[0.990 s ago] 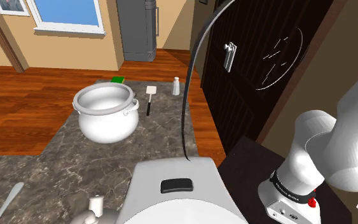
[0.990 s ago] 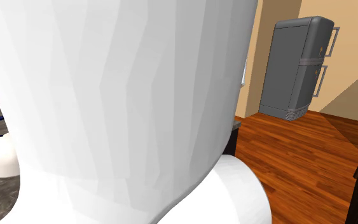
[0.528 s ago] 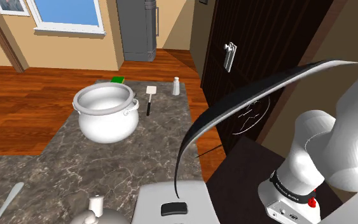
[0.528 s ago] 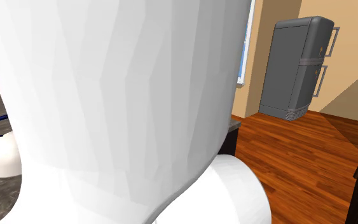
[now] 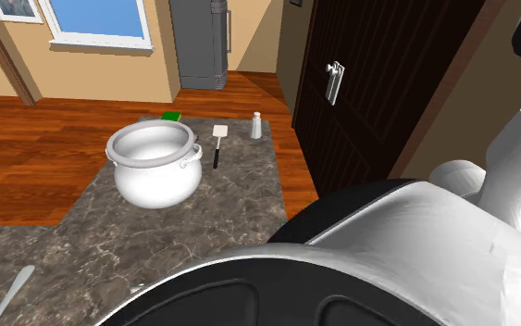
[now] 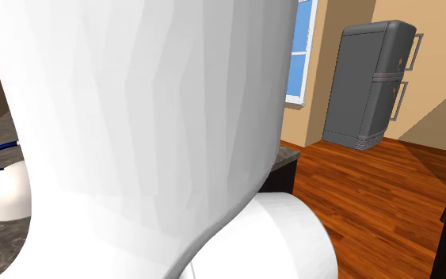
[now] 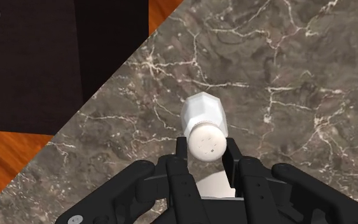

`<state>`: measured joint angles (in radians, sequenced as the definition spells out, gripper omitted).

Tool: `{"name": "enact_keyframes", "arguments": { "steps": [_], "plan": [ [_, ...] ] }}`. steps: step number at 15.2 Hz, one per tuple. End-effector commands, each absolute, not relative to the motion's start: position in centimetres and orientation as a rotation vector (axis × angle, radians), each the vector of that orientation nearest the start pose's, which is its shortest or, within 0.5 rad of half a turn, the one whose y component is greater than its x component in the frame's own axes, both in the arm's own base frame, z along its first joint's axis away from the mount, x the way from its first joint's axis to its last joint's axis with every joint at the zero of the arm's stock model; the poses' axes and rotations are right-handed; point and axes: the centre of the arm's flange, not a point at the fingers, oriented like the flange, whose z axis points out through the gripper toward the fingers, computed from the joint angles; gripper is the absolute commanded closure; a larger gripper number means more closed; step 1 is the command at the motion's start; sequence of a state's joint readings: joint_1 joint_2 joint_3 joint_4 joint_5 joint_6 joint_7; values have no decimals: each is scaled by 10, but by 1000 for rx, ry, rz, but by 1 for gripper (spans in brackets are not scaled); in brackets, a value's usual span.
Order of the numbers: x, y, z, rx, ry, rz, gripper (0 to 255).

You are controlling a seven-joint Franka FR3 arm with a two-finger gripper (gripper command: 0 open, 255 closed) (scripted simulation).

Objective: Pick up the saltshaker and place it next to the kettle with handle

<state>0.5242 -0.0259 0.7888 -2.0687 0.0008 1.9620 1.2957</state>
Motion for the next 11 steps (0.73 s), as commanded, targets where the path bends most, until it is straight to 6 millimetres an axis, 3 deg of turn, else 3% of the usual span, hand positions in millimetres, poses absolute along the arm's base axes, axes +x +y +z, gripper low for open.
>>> {"name": "enact_keyframes", "arguments": {
  "steps": [1, 7, 11],
  "plan": [
    [134, 517, 421, -3231, -26, 10, 255],
    [134, 517, 387, -3231, -26, 10, 255],
    [134, 517, 387, -3231, -26, 10, 255]
  ]
}}
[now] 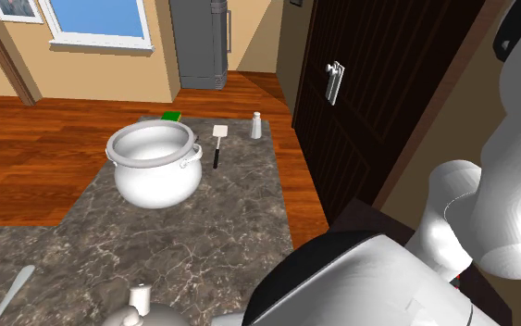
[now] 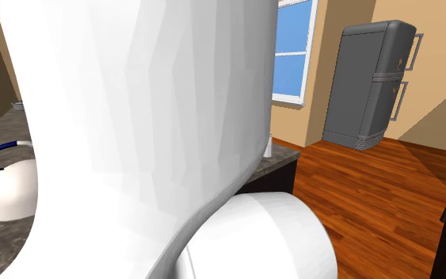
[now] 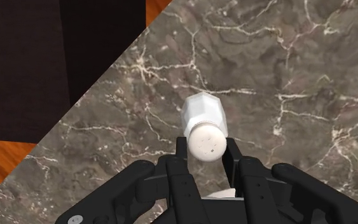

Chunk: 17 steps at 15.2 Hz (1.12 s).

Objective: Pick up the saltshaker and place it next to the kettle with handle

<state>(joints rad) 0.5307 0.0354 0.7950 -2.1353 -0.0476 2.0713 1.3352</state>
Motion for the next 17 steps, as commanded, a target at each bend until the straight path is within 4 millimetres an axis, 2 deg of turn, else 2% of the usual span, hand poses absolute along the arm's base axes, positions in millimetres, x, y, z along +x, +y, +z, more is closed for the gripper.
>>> {"name": "enact_keyframes", "arguments": {
  "steps": [1, 4, 5, 10, 14, 17],
  "plan": [
    [134, 517, 387, -3231, -26, 10, 255],
    [134, 517, 387, -3231, -26, 10, 255],
    [134, 517, 387, -3231, -26, 10, 0],
    [133, 517, 387, -3231, -26, 10, 0],
    [134, 521, 437, -3231, -26, 10, 0],
    [134, 521, 437, -3231, -26, 10, 0]
  ]
}}
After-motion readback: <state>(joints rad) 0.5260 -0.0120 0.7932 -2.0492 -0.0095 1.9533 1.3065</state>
